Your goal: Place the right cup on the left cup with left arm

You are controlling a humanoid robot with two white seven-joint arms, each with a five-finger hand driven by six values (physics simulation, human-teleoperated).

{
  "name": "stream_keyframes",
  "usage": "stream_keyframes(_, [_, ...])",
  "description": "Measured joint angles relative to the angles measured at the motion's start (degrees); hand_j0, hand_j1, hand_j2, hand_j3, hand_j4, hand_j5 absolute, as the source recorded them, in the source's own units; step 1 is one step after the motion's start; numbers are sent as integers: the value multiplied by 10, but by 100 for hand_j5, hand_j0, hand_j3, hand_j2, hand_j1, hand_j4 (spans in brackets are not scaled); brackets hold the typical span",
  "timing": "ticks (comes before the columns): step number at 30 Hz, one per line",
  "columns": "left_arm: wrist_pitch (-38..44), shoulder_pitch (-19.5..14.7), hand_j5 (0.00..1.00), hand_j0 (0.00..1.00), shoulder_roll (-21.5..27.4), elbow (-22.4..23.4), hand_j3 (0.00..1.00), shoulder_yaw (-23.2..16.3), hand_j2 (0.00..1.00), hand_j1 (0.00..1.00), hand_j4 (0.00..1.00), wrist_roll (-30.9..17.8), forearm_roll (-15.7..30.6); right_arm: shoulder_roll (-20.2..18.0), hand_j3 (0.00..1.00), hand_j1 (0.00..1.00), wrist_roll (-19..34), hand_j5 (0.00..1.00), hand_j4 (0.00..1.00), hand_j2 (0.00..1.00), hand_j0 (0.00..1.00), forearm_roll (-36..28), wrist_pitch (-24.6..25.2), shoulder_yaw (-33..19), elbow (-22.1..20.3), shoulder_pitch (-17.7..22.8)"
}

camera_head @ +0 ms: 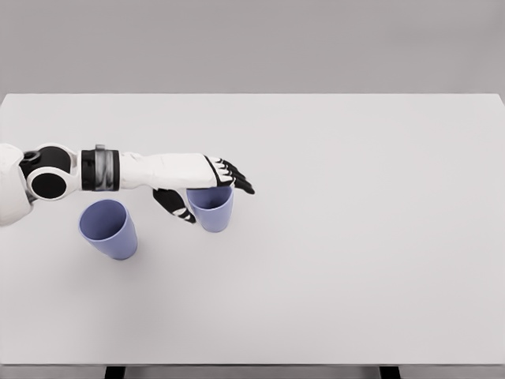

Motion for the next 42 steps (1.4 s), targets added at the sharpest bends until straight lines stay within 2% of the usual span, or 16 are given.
stream_keyframes(1, [1, 0, 79, 79, 1, 0, 79, 0, 79, 79, 79, 2, 0, 0, 100, 100, 0, 100, 100, 100, 100, 0, 0, 0, 0, 0])
stream_keyframes(7, [4, 2, 64, 64, 5, 0, 64, 1, 64, 64, 64, 5, -1, 0, 100, 100, 0, 100, 100, 100, 100, 0, 0, 0, 0, 0])
stream_keyframes(12, [1, -1, 62, 62, 6, -4, 62, 7, 62, 62, 62, 5, -4, 0, 100, 100, 0, 100, 100, 100, 100, 0, 0, 0, 0, 0])
stream_keyframes(16, [-3, -21, 54, 54, 12, -11, 54, 8, 54, 54, 54, 3, -2, 0, 100, 100, 0, 100, 100, 100, 100, 0, 0, 0, 0, 0])
stream_keyframes(25, [-5, -92, 53, 53, 127, -120, 53, 8, 53, 53, 53, 0, 41, 0, 100, 100, 0, 100, 100, 100, 100, 0, 0, 0, 0, 0])
stream_keyframes(30, [-6, -124, 53, 53, 179, -163, 53, 6, 53, 53, 53, -3, 59, 0, 100, 100, 0, 100, 100, 100, 100, 0, 0, 0, 0, 0])
stream_keyframes(38, [-6, -142, 53, 53, 266, -199, 53, 5, 53, 53, 53, -12, 69, 0, 100, 100, 0, 100, 100, 100, 100, 0, 0, 0, 0, 0])
stream_keyframes(42, [-7, -146, 53, 53, 305, -204, 53, 5, 53, 53, 53, -37, 69, 0, 100, 100, 0, 100, 100, 100, 100, 0, 0, 0, 0, 0])
